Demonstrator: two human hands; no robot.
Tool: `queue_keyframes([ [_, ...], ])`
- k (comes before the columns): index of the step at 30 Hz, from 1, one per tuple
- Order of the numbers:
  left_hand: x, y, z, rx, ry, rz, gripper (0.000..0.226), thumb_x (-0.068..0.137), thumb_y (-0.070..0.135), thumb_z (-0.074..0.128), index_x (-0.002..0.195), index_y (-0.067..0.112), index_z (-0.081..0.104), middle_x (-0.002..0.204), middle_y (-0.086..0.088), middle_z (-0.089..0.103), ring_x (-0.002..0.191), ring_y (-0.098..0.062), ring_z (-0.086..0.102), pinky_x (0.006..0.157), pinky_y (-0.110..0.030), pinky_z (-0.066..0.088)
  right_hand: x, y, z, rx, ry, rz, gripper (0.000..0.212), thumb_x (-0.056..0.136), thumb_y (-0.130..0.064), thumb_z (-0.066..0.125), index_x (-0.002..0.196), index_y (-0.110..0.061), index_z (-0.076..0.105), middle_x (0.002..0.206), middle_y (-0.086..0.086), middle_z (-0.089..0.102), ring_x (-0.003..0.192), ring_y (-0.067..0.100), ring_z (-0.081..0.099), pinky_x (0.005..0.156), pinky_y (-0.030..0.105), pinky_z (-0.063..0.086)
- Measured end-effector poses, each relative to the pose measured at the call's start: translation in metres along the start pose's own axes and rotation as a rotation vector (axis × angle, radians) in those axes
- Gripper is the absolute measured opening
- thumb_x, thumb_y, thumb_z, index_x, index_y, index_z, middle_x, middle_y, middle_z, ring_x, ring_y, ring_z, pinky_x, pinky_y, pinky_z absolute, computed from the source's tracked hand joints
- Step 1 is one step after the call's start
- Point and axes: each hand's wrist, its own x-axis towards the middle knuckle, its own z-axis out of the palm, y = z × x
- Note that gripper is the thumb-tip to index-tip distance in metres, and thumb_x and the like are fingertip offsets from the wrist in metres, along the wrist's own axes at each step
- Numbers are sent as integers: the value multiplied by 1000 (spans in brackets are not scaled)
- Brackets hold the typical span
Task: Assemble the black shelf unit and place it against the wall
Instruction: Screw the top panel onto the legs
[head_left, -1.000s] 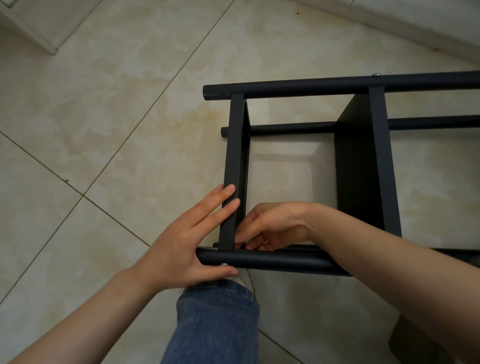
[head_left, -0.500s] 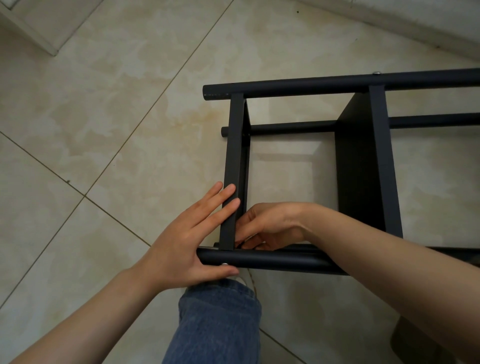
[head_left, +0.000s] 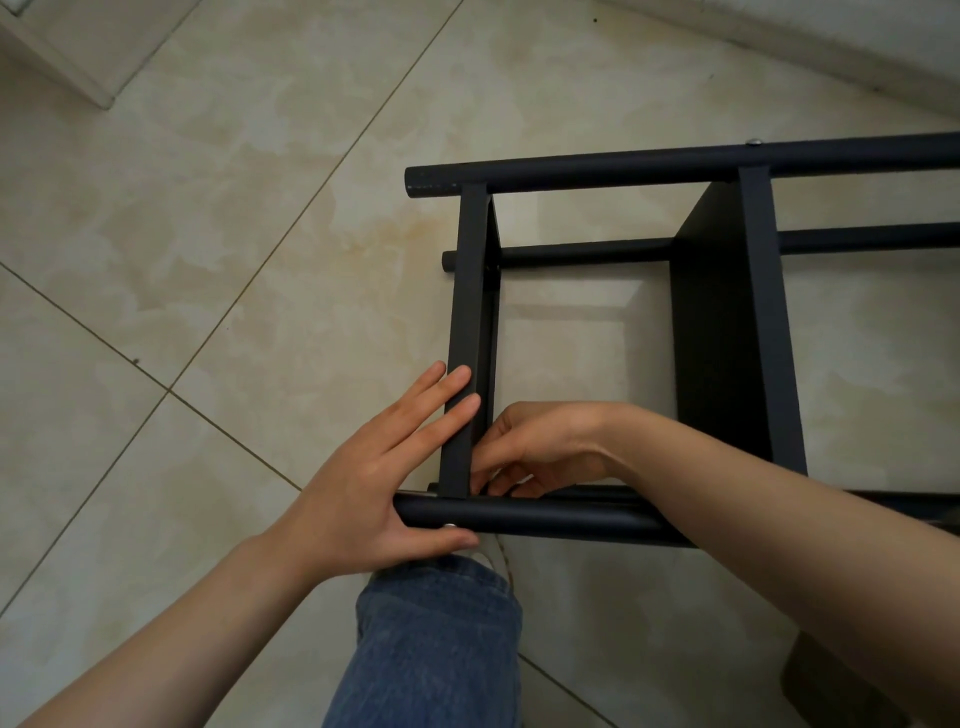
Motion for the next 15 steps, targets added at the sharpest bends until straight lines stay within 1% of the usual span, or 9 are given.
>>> queue_keyframes([
  [2,0,0,0,-5,1,0,95,81,54,76,153,7,35,166,-7,23,155,-26,17,124,-33,21,-2,0,-4,-10,36,20,23,93,-32,66,81,-13,72,80,-3,71,73,8,57,71,21,45],
  [3,0,0,0,-7,3,0,95,81,54,76,153,7,35,166,-7,23,155,-26,17,124,-34,21,-2,0,-5,-6,37,19,24,92,-34,66,82,-14,73,82,-3,72,72,7,57,70,20,45],
  [4,0,0,1,-7,4,-1,95,81,54,76,153,7,35,166,-7,23,155,-26,17,124,-34,21,-2,0,-5,3,23,11,21,92,-32,67,84,-14,74,84,-3,72,73,7,57,71,20,45],
  [6,0,-1,1,-7,5,-1,96,81,54,76,153,7,34,167,-7,22,155,-27,17,124,-35,21,-2,1,-3,26,-18,-17,14,93,-20,66,83,-15,74,81,-3,71,74,8,57,74,22,43],
  [8,-1,-1,1,-5,6,1,96,81,55,75,153,7,34,167,-7,22,155,-27,17,124,-35,21,-1,0,0,7,-10,-27,17,93,-13,65,78,-15,73,75,-3,69,74,9,56,75,24,42],
  [11,0,0,1,-14,7,1,95,81,54,76,153,7,34,167,-7,23,155,-27,17,124,-36,22,-1,-1,0,-72,74,-6,23,93,-25,65,74,-16,72,75,-5,70,71,8,54,73,23,44],
  [13,0,0,1,-16,6,0,95,81,53,76,153,7,34,167,-7,22,155,-27,17,124,-36,21,-2,0,-2,-52,60,-12,22,92,-32,66,80,-15,74,82,-5,72,71,8,54,73,23,44],
  [15,0,-1,1,-17,6,1,95,81,52,76,153,7,34,167,-7,22,155,-27,17,124,-36,21,-2,0,-2,-2,-6,-35,15,93,-25,67,84,-15,74,84,-3,71,74,8,55,75,24,43],
])
